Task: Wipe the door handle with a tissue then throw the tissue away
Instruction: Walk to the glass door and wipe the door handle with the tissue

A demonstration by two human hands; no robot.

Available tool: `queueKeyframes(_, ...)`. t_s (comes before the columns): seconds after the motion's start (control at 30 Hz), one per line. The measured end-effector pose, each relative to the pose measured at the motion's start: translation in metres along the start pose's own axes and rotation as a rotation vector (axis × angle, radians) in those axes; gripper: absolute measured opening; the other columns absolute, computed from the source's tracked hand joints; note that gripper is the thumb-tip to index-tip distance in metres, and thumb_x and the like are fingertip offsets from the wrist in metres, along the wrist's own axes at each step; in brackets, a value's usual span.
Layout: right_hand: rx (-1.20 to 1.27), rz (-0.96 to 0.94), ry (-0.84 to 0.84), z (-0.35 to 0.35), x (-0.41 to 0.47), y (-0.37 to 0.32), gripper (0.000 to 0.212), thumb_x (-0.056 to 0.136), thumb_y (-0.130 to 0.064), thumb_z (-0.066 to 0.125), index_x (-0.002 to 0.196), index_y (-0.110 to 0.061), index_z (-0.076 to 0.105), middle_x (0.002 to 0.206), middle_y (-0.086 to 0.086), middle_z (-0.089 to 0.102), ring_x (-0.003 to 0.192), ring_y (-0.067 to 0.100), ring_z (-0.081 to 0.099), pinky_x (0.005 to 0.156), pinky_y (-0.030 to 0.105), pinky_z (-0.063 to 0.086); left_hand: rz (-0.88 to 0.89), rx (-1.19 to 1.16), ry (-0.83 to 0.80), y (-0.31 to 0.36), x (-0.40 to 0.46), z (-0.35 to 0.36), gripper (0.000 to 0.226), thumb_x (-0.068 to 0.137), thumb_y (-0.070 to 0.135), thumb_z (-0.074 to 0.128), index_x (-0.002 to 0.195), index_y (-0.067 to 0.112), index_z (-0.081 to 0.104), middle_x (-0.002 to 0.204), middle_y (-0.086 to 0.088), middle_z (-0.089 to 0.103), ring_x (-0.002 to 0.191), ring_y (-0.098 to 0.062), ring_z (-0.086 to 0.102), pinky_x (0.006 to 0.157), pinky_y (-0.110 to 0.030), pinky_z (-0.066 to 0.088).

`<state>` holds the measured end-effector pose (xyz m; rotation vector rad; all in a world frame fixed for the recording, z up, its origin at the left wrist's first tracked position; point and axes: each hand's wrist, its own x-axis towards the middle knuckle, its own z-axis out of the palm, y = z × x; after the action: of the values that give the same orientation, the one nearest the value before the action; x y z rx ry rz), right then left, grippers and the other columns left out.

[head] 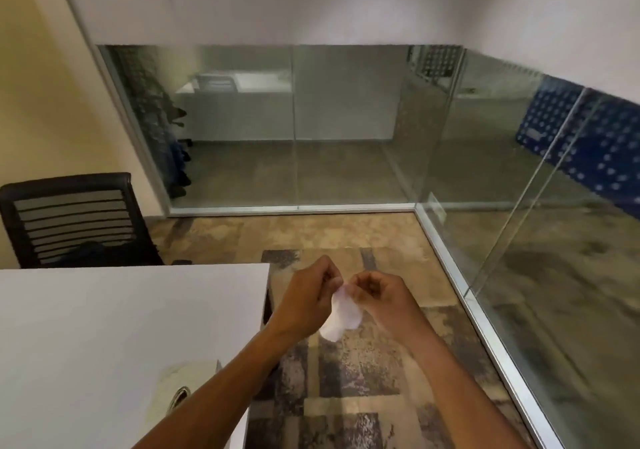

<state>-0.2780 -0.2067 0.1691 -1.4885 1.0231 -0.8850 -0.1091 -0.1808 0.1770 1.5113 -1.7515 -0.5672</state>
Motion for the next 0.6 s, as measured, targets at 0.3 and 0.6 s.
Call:
queueKeyframes(0.3,0.401,0.136,0.090,-0.052,-0.061,-0.010,0.022,0.099,-0.016,0.058,0.094,-0.022,0.079,0.099,0.005,0.079,0.088,0.013,0.075,0.066,0.024,0.058,0.028,-0.284,0.087,0.073,-0.014,0.062,0.011,0.103,-0.001,0.045,0.094,-0.003,0.052,0.078,0.001,0.053,0.066,0.003,0.046,0.063,-0.012,0.040)
queueKeyframes(0.6,0.462,0.163,0.091,-0.114,-0.122,-0.005,0.035,0.077,-0.037,0.079,0.101,-0.011,0.077,0.106,0.019,0.076,0.090,0.027,0.074,0.075,0.035,0.060,0.152,-0.324,-0.012,0.125,-0.018,0.104,0.012,0.105,0.009,0.046,0.095,0.011,0.053,0.077,0.008,0.055,0.064,0.001,0.047,0.059,-0.013,0.038)
